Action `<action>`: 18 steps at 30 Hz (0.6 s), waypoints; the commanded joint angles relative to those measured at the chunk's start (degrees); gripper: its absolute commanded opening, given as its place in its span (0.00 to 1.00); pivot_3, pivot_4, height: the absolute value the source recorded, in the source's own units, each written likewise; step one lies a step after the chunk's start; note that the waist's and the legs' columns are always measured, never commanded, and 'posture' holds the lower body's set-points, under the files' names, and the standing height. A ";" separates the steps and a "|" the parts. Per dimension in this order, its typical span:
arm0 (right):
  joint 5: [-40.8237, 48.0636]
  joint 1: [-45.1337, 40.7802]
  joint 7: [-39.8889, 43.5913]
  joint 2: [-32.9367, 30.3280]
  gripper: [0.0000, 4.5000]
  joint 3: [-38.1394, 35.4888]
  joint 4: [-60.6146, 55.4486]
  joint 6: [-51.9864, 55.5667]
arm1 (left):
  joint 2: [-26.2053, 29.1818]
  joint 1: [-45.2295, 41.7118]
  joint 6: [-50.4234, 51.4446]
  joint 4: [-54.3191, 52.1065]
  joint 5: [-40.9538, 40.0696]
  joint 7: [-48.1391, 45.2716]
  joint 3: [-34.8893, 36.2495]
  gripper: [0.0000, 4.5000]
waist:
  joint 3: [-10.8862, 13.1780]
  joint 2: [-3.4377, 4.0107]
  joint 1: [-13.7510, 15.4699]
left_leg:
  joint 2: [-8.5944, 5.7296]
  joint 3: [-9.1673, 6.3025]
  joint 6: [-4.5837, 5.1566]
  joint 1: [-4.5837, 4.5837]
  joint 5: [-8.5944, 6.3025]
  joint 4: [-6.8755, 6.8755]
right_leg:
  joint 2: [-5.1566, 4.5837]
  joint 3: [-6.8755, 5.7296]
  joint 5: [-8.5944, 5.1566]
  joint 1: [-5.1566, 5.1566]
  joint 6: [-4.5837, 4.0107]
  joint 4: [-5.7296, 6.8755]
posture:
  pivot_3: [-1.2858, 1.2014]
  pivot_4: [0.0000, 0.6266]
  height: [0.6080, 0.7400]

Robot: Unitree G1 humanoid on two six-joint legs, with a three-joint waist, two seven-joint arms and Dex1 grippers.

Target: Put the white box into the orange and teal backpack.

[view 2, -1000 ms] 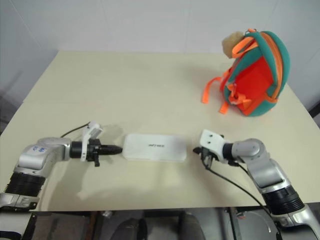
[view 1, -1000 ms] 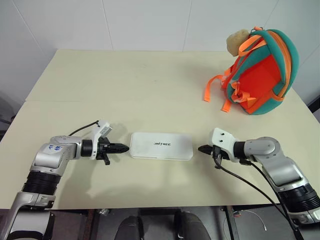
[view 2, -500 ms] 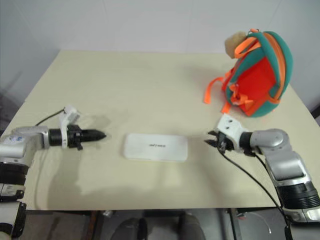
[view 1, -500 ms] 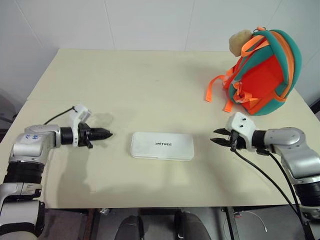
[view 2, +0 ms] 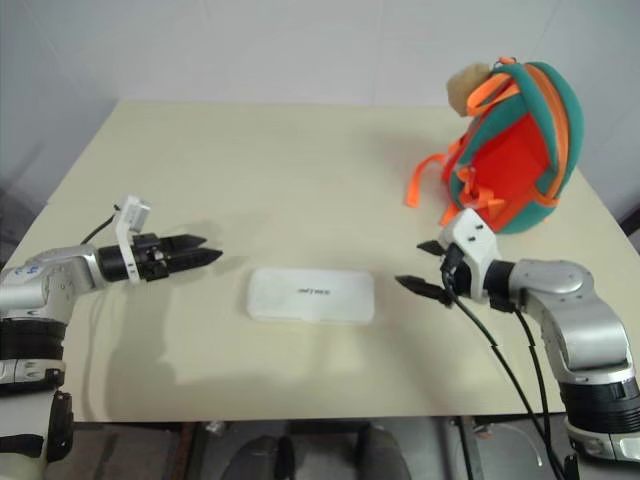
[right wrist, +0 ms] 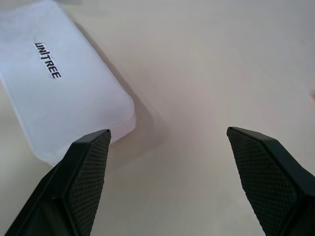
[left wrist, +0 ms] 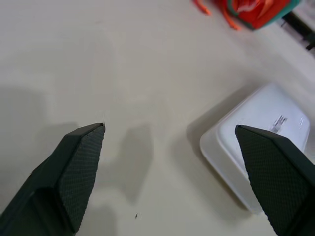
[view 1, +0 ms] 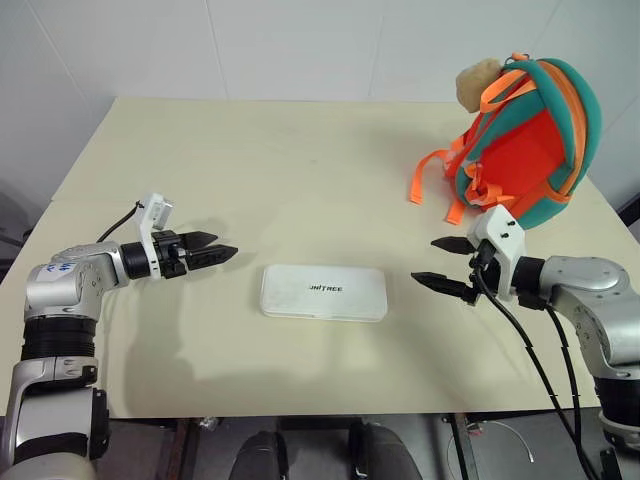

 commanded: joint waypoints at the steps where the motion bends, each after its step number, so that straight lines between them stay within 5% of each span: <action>1: -1.25 1.55 -3.15 0.38 1.00 -0.55 -2.02 -1.41 | -0.71 0.56 -3.08 -1.16 -1.55 0.61 2.90 1.00 | 0.00 0.00 0.08 | 0.00 0.00 0.00 0.00 0.00 0.01 | -0.01 0.00 0.00 0.00 0.01 0.00 | 0.52 0.24 1.00; 12: -5.89 4.93 -6.08 2.67 1.00 1.82 -0.44 -13.82 | -0.77 3.36 1.68 -3.58 -5.74 -2.36 3.99 1.00 | 0.00 0.00 -0.16 | 0.00 0.01 -0.01 0.03 0.01 -0.01 | 0.03 0.00 0.01 0.00 0.01 0.02 | 0.52 0.24 1.00; 18: 8.08 3.10 -9.02 7.48 1.00 -2.74 -4.60 3.56 | -2.17 3.55 -0.58 -4.02 -7.99 -4.05 5.48 1.00 | 0.00 -0.01 -0.11 | 0.01 -0.03 -0.01 0.02 0.01 -0.01 | 0.02 0.01 0.01 0.01 0.01 0.02 | 0.52 0.24 1.00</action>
